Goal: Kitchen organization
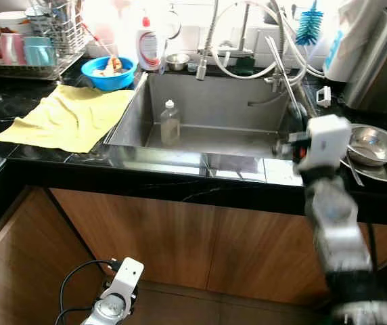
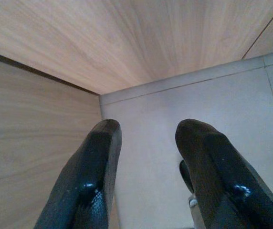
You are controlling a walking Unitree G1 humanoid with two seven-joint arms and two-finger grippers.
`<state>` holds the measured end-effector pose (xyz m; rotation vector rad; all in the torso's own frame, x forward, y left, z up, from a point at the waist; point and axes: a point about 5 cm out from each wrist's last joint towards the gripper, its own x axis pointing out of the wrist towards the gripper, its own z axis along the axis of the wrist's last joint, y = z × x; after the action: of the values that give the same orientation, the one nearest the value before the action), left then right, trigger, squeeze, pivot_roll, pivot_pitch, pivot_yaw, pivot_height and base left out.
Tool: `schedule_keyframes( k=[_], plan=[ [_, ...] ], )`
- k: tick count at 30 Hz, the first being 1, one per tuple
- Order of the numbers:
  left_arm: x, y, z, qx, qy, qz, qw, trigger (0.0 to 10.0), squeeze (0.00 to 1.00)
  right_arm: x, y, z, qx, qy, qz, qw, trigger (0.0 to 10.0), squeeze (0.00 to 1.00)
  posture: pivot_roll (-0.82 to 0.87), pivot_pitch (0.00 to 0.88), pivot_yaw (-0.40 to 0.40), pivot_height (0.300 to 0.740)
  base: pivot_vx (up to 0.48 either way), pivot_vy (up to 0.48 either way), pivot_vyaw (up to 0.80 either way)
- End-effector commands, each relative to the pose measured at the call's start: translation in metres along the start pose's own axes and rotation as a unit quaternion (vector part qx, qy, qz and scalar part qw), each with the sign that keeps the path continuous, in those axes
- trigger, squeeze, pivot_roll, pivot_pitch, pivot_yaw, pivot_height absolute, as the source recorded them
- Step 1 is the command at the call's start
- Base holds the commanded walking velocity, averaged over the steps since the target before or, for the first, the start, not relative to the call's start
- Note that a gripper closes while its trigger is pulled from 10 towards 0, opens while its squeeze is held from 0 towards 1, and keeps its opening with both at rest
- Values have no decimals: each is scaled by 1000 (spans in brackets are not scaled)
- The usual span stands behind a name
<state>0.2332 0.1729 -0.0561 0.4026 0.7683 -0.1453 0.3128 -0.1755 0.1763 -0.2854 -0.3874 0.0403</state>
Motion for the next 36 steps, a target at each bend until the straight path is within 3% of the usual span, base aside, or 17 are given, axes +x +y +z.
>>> schedule_keyframes(
  k=[1, 5, 15, 25, 29, 36],
  plan=[
    [-1, 2, -4, 0, 5, 2, 1000, 10000, 0, 0, 3, 18, -31, -49, -5, 998, 10000, 0, -76, 0, -8, 740, 0, 0, 0],
    [-1, 4, -4, 0, 2, 5, 1000, 10000, 0, -38, 5, 19, -31, -37, -49, 998, 10000, 0, -78, 0, -12, 740, 0, 0, 0],
    [-1, 4, -4, -7, -4, 2, 1000, 10000, 0, -67, 2, 32, -59, -22, -64, 996, 10000, 0, -101, 0, -1, 740, 0, 0, 0],
    [-2, 9, -10, -56, 17, 17, 998, 10000, 0, -63, 1, 33, -60, -6, -74, 995, 10000, 0, -102, 0, -3, 740, 0, 0, 0],
    [-3, 16, -18, -123, 41, 43, 991, 10000, 0, -66, 2, 31, -73, 9, -71, 995, 10000, 0, -102, 0, -6, 740, 0, 0, 0],
    [-4, 13, -22, -116, 49, 33, 991, 10000, 0, -69, 3, 29, -69, 17, -73, 995, 10000, 0, -108, 0, -1, 740, 0, 0, 343]
  ],
)
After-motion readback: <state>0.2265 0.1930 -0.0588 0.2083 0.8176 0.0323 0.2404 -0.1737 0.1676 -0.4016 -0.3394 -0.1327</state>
